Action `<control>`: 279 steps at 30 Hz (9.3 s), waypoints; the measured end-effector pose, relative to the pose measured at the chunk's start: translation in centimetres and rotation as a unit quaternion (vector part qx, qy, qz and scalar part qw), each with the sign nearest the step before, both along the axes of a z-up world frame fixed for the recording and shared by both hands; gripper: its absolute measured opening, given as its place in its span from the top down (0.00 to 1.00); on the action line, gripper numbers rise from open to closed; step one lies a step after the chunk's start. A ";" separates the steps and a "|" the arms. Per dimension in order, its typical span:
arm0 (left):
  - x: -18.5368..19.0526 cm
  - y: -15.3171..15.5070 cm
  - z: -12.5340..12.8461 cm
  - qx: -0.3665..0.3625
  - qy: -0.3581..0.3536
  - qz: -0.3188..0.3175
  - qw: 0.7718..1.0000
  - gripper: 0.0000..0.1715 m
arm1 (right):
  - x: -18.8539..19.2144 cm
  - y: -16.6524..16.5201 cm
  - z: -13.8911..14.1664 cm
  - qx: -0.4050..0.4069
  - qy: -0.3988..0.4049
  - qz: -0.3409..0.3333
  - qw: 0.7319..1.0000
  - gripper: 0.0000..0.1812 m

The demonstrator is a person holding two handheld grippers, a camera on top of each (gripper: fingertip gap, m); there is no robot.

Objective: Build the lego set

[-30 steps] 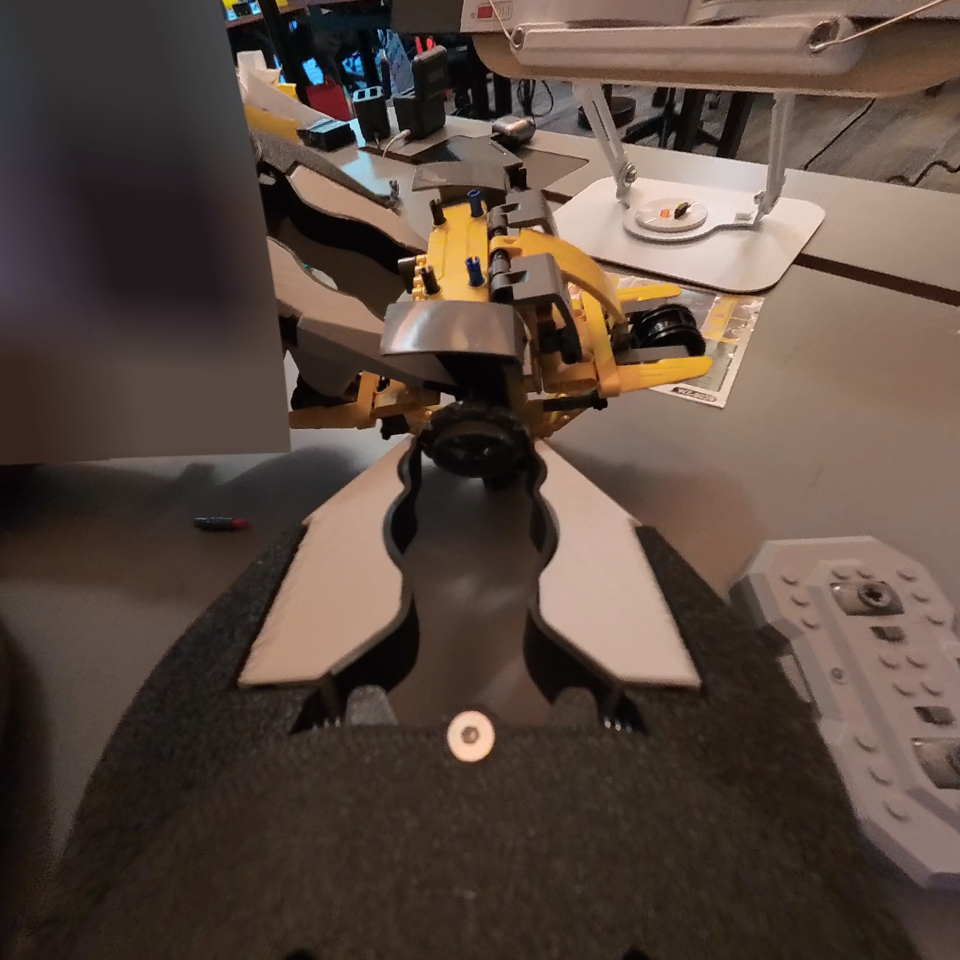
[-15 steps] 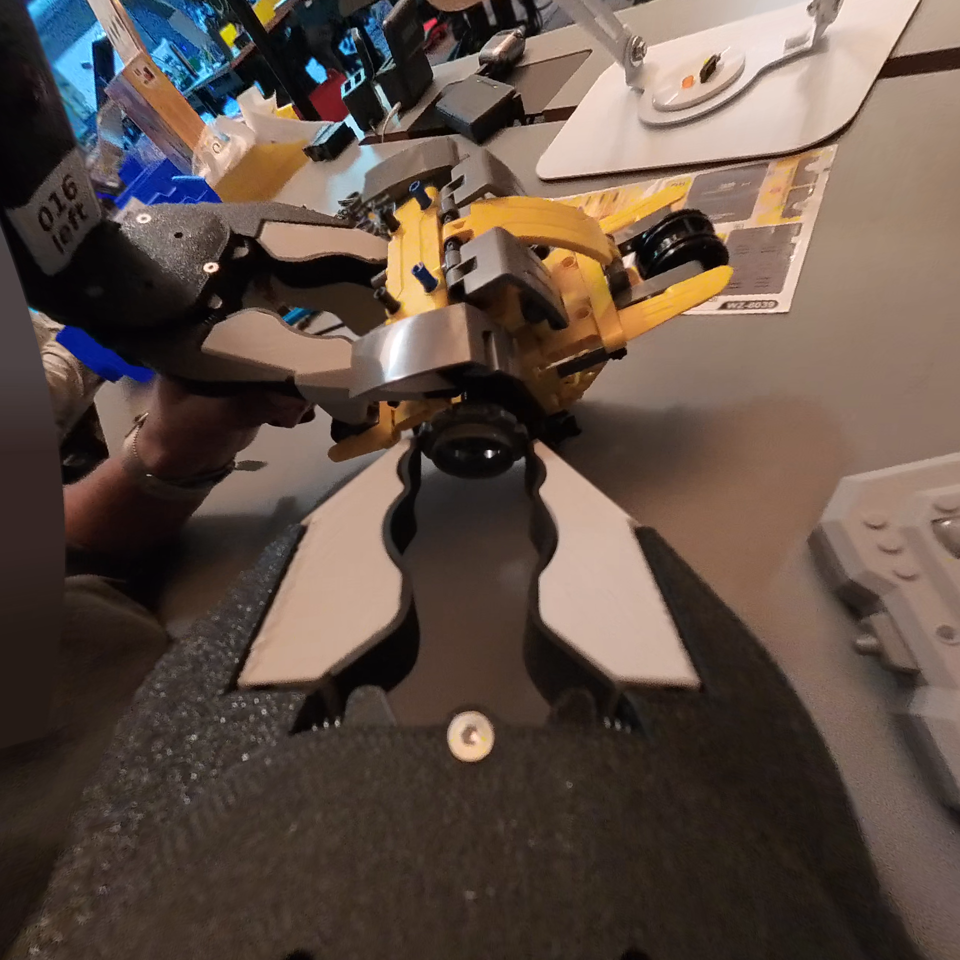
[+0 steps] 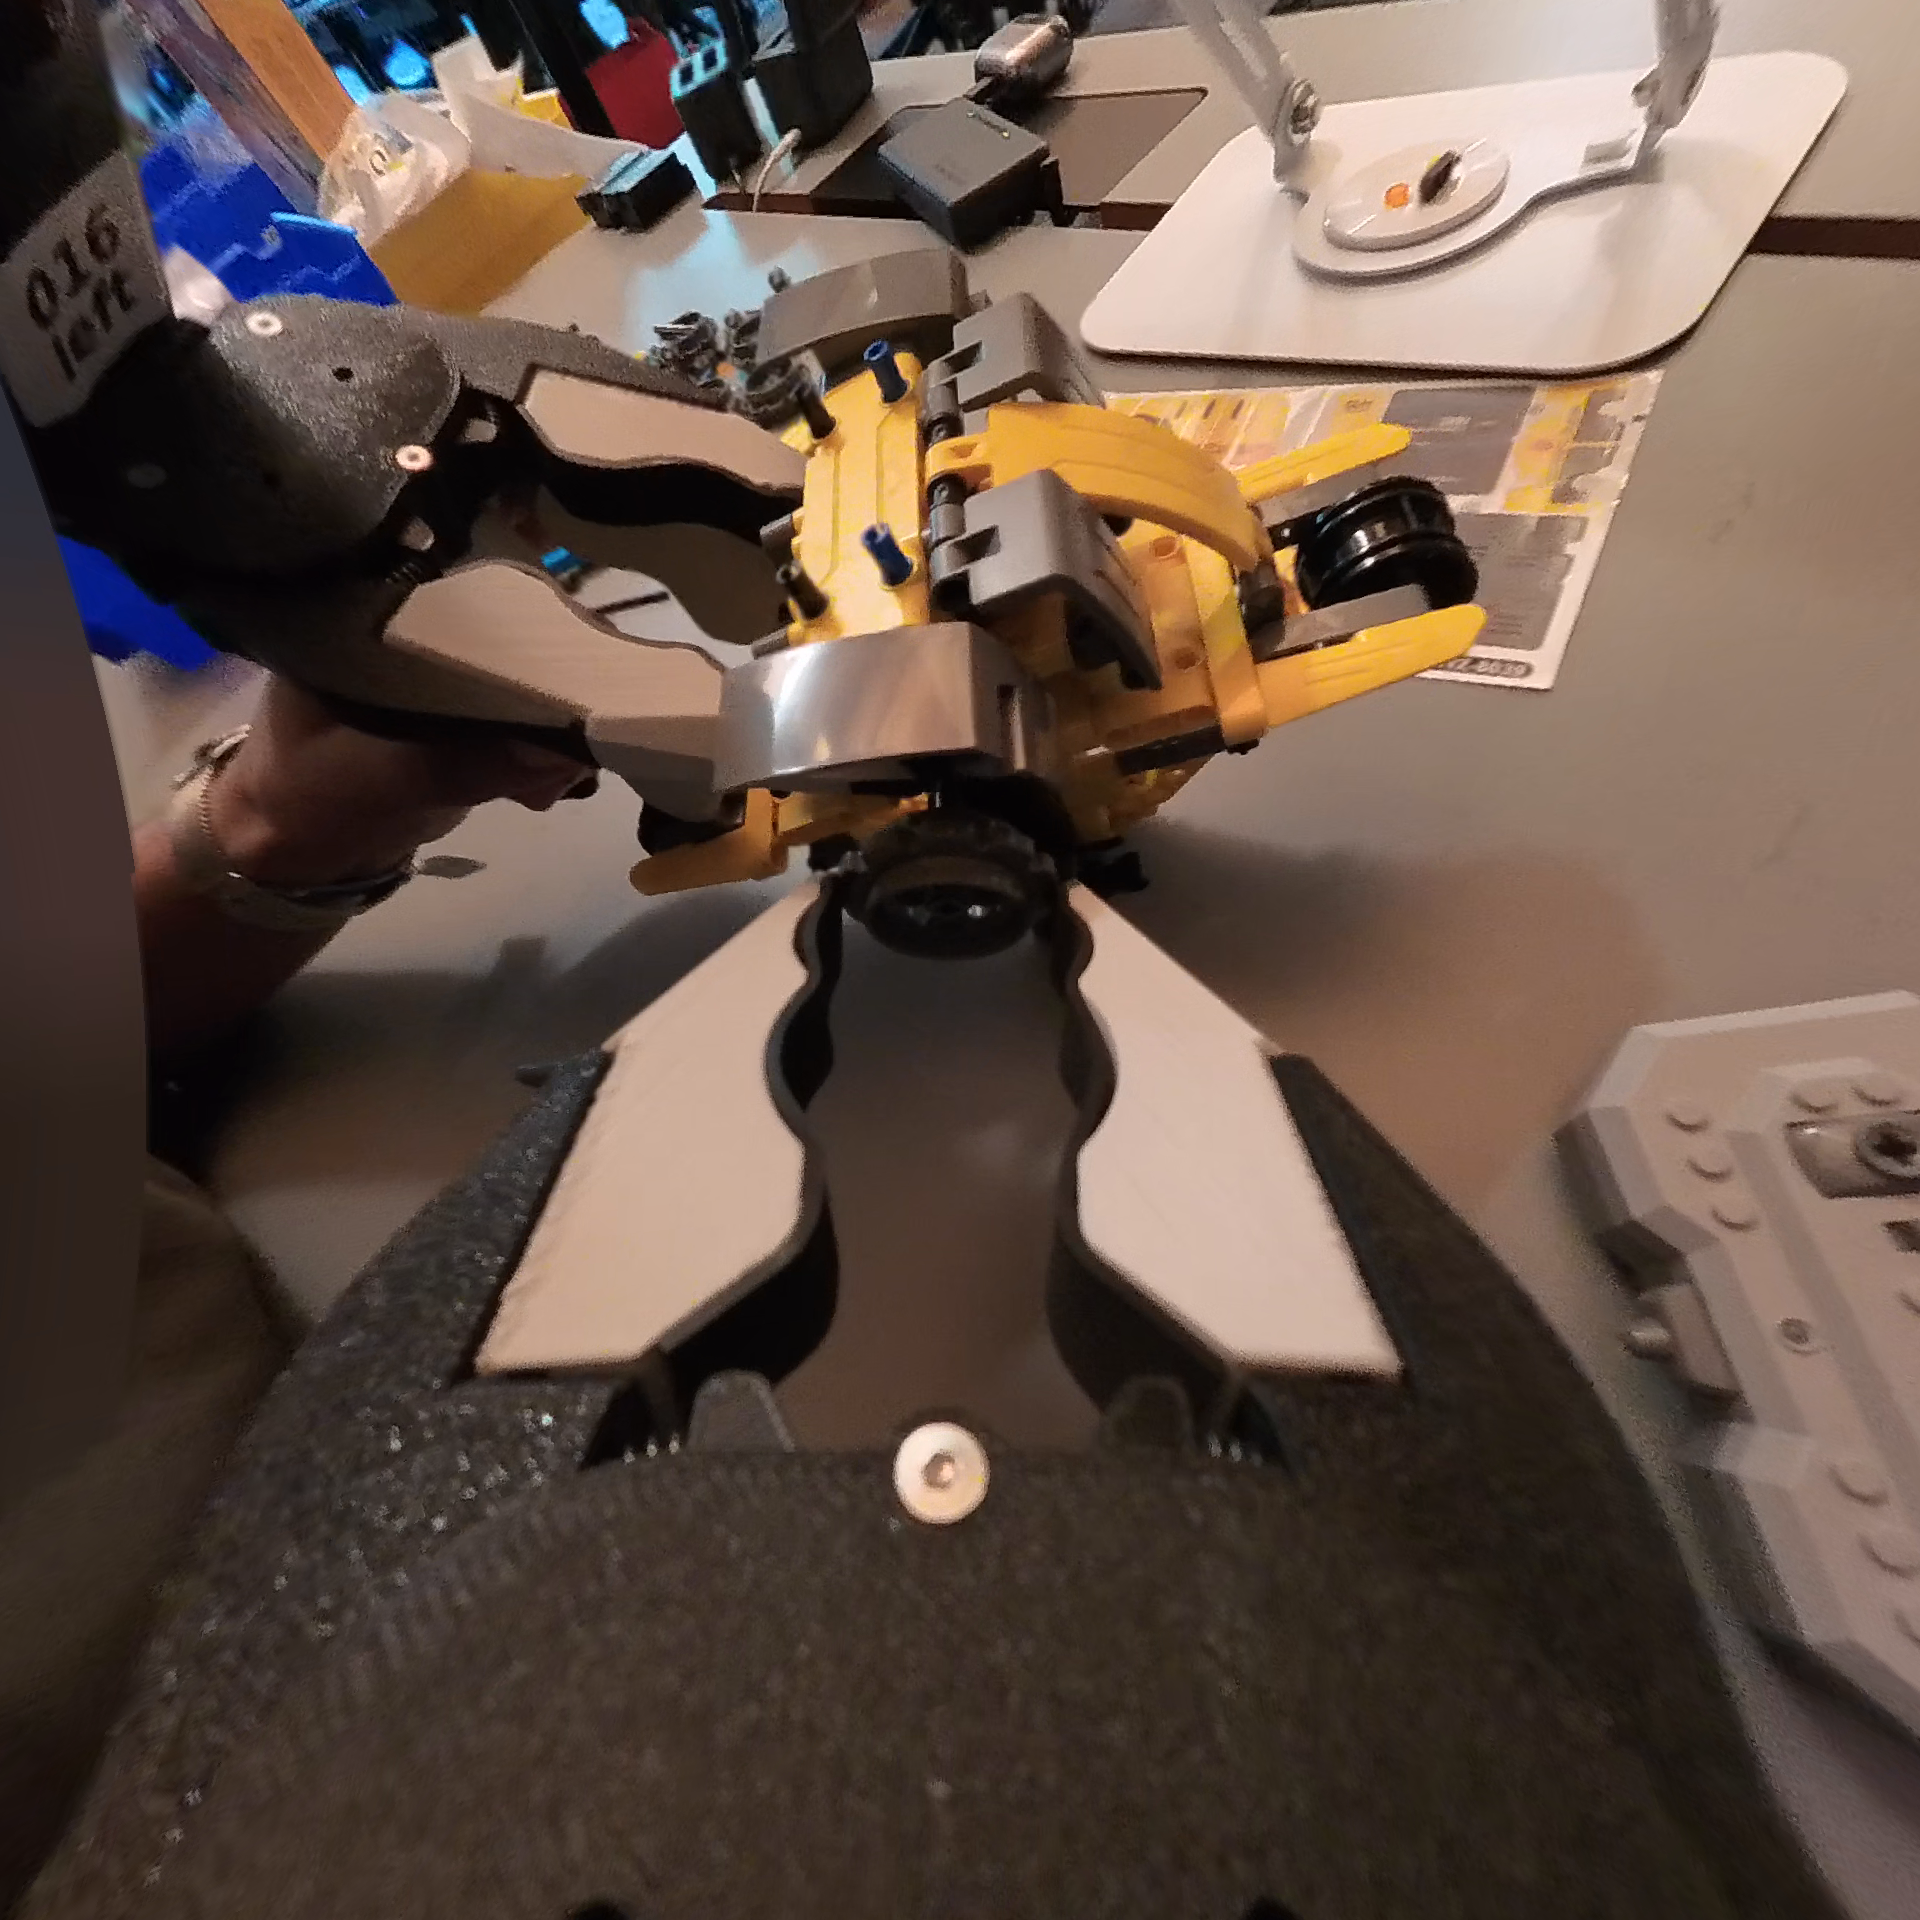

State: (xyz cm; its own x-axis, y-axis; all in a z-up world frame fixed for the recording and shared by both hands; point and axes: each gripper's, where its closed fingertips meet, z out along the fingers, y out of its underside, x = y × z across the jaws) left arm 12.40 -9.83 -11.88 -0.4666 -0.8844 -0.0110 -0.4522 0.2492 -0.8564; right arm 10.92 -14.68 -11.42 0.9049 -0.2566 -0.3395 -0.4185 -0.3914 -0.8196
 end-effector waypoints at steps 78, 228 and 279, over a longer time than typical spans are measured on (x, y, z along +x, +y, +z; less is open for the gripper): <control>-8.9 0.9 0.9 -0.041 0.027 -0.288 0.956 0.60 | -7.6 4.5 0.7 0.074 -0.270 0.307 0.910 0.44; -6.5 4.9 -1.3 0.043 0.024 -0.095 0.994 0.45 | -15.0 5.4 -7.7 -0.100 -0.174 0.384 0.901 0.97; -5.1 5.1 -1.2 0.031 0.044 0.027 0.998 0.49 | -3.9 3.6 -0.3 -0.038 -0.194 0.153 0.968 0.97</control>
State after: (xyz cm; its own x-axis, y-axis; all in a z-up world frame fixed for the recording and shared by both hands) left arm 7.26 -4.76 -13.10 -0.4190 -0.9076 -0.0271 -0.5396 0.2729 -0.7964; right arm 7.00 -11.11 -11.73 0.9981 0.0332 0.0510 0.0608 -0.5142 -0.8555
